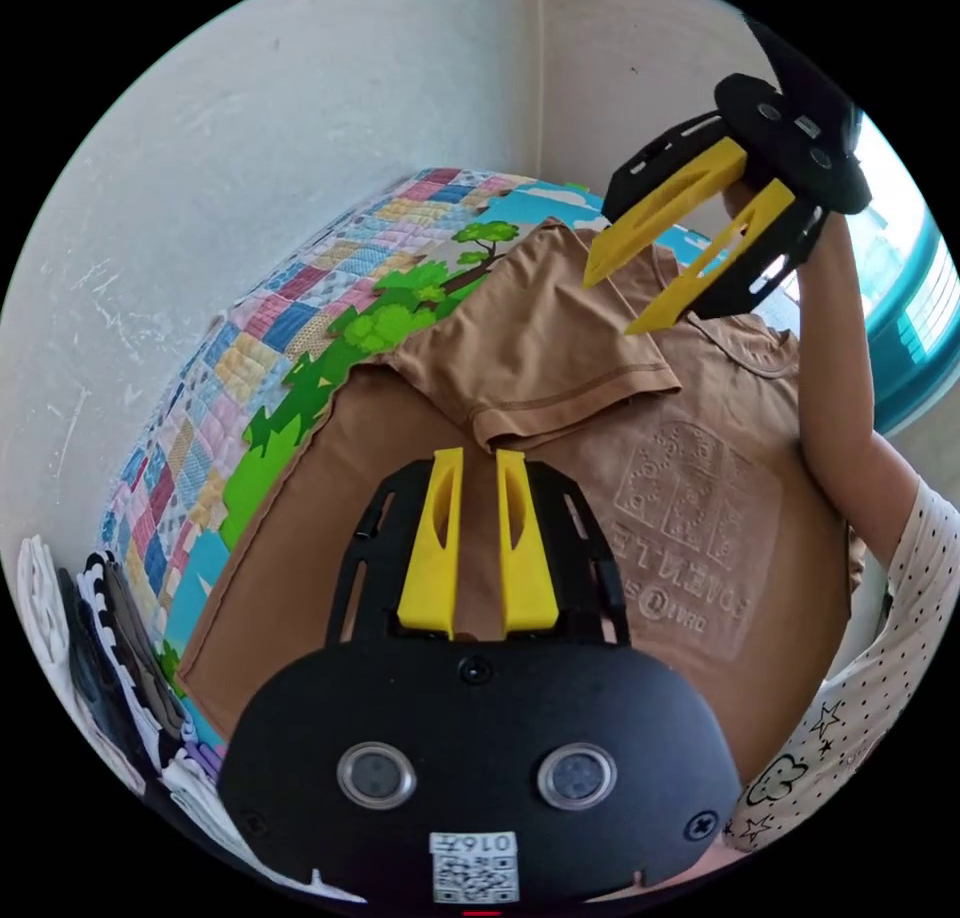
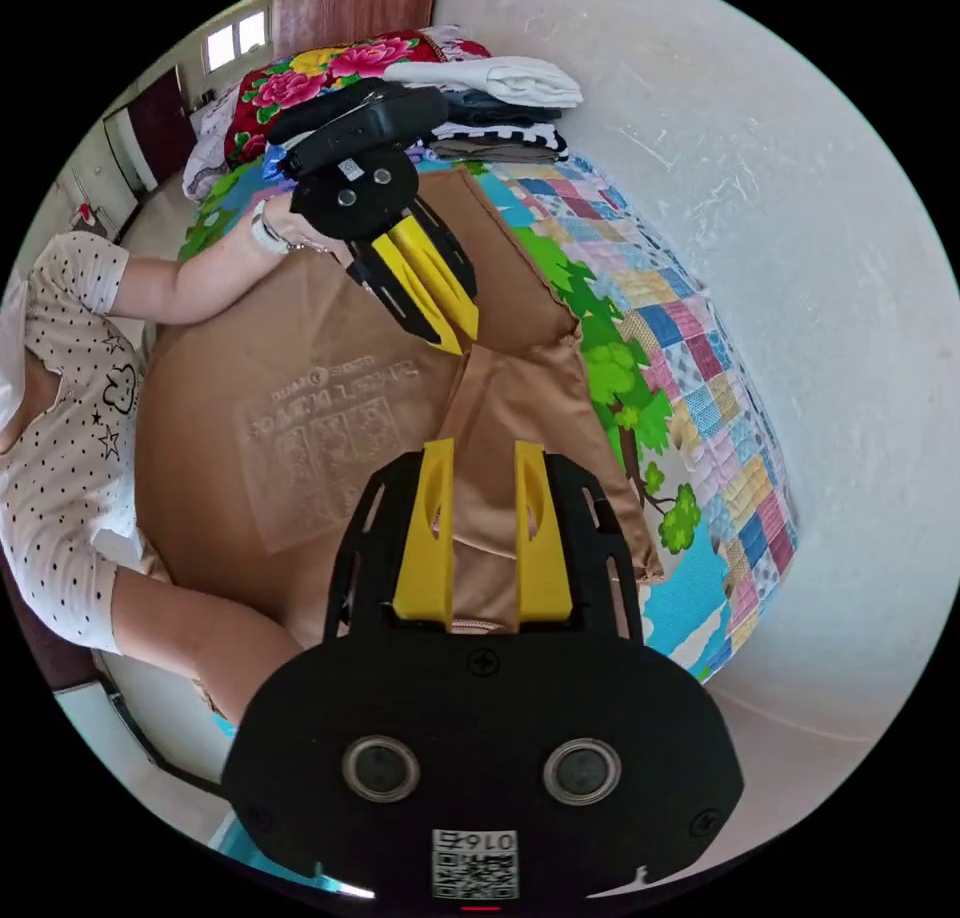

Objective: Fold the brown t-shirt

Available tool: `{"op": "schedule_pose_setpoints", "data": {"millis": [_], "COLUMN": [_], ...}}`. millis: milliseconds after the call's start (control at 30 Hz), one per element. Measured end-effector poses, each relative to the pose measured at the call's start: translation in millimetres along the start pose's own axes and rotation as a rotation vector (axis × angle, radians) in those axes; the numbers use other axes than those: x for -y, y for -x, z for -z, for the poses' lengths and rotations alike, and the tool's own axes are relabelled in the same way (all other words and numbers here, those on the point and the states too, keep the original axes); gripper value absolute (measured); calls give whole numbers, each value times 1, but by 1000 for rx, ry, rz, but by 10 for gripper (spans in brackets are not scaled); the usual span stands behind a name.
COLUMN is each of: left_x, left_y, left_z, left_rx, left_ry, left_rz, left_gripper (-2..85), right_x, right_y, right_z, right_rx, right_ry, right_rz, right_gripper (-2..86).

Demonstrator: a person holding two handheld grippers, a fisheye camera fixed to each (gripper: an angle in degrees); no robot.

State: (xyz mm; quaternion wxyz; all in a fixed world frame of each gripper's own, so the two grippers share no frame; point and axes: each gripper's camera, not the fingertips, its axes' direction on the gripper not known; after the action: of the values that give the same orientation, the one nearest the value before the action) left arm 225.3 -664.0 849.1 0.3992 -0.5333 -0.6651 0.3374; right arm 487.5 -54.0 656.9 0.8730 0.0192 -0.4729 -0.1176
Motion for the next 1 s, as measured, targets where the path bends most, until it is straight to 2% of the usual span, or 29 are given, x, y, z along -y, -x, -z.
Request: {"op": "schedule_pose_setpoints", "data": {"millis": [67,167,267,333,400,500,567,600,633,700,833,900,1000], "left_x": [3,5,2,0,-2,-5,-7,-7,-7,-7,-6,-3,1], "left_y": [1,6,18,28,37,47,51,52,54,55,53,48,38], "left_z": [-2,-1,0,-2,-2,2,4,3,3,2,5,4,1], "left_rx": [-25,-48,-31,-49,-90,-118,-116,-118,-127,-133,-109,-115,-106], "left_ry": [-15,-18,-13,-14,-32,-64,-80,-80,-77,-74,-74,-67,-47], "left_rz": [0,5,47,79,98,117,121,122,126,125,120,92,55], "left_gripper": [56,54,51,50,50,49,47,47,47,47,47,48,50], "right_x": [9,17,15,9,6,-1,-9,-15,-21,-38,-91,-111,-139], "right_y": [11,29,52,72,76,67,63,63,66,84,124,125,124], "right_z": [9,42,82,111,126,143,154,157,149,127,60,33,-1], "right_rx": [-72,-231,-491,-765,-948,-1204,-1261,-1202,-1051,-808,-388,-272,-173], "right_ry": [-6,-114,-241,-362,-423,-394,-342,-249,-119,-87,-231,-306,-426], "right_rz": [-45,-200,-390,-521,-620,-768,-856,-923,-926,-899,-904,-943,-998], "right_gripper": [81,77,69,52,43,37,30,23,22,24,72,119,108]}}
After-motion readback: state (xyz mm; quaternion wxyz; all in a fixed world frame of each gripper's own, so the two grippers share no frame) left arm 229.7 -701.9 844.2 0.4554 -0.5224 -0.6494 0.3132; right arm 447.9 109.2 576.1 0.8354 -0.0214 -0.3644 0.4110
